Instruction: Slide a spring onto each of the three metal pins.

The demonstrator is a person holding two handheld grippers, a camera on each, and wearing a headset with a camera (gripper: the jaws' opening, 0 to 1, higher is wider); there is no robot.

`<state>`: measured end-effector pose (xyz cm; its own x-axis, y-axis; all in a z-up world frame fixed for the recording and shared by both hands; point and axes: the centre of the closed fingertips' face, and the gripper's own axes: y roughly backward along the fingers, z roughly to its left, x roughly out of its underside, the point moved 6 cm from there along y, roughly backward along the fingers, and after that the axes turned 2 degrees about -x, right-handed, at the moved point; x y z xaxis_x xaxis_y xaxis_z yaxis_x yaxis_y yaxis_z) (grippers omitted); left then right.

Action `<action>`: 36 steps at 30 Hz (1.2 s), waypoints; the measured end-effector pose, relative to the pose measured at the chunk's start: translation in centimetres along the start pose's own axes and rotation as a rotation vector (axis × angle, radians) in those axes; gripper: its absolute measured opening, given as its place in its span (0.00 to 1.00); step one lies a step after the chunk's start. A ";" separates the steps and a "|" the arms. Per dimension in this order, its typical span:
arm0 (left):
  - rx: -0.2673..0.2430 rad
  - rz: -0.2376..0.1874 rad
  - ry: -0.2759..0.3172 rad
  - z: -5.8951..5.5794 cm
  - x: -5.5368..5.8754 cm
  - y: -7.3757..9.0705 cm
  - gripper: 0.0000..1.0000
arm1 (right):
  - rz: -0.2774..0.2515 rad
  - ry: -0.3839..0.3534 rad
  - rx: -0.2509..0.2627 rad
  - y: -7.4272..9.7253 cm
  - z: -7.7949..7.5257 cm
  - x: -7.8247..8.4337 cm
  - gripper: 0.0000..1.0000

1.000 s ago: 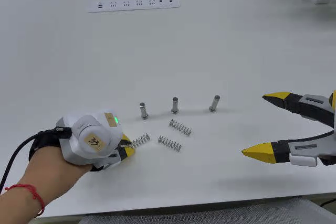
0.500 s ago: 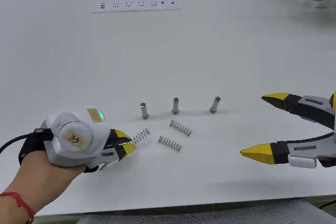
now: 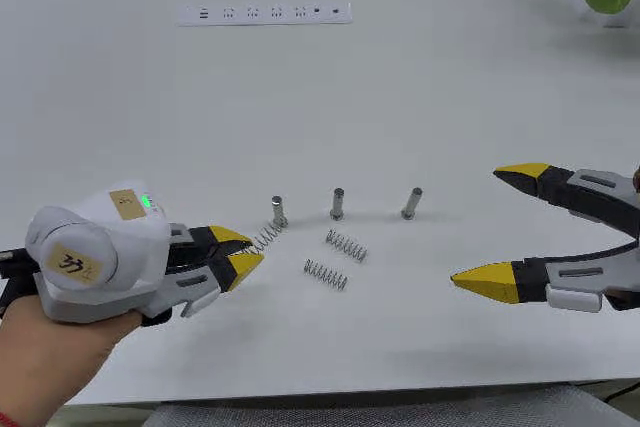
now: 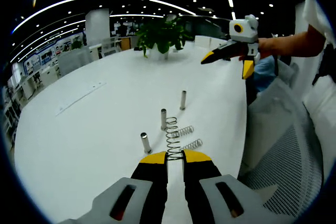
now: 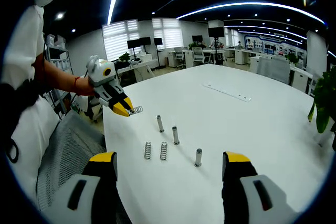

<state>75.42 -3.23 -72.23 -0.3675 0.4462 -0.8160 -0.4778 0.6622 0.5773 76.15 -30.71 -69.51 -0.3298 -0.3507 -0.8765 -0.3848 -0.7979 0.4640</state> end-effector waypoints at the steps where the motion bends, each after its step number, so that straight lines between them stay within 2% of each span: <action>1: -0.001 -0.012 0.001 -0.1 -0.3 0.1 0.10 | -0.002 -0.001 -0.001 0.0 0.0 -0.2 0.83; 3: 0.002 -0.053 0.008 -0.4 -1.1 0.3 0.10 | -0.011 0.003 -0.001 0.0 0.1 -0.6 0.83; 11: 0.006 -0.155 0.030 -0.7 -3.3 0.8 0.10 | -0.055 -0.004 -0.008 -0.3 0.6 -2.7 0.81; 21: 0.044 -0.269 0.061 -2.0 -5.6 0.9 0.10 | -0.184 -0.084 -0.048 -1.6 2.2 -6.7 0.72; 23: 0.052 -0.283 0.067 -2.3 -5.9 0.8 0.10 | -0.221 -0.110 -0.063 -1.9 2.6 -7.5 0.69; 28: 0.079 -0.324 0.073 -3.1 -6.8 0.6 0.10 | -0.269 -0.154 -0.091 -2.7 3.3 -8.9 0.59; 30: 0.088 -0.341 0.081 -3.3 -7.1 0.5 0.10 | -0.291 -0.205 -0.111 -3.0 3.6 -9.4 0.56; 36: 0.104 -0.380 0.089 -3.6 -7.8 0.5 0.10 | -0.302 -0.273 -0.155 -4.1 4.3 -9.5 0.42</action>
<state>75.14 -8.58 -65.49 -0.2500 0.1075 -0.9623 -0.5111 0.8294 0.2255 77.13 -21.99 -62.53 -0.4458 0.0357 -0.8944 -0.3721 -0.9161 0.1490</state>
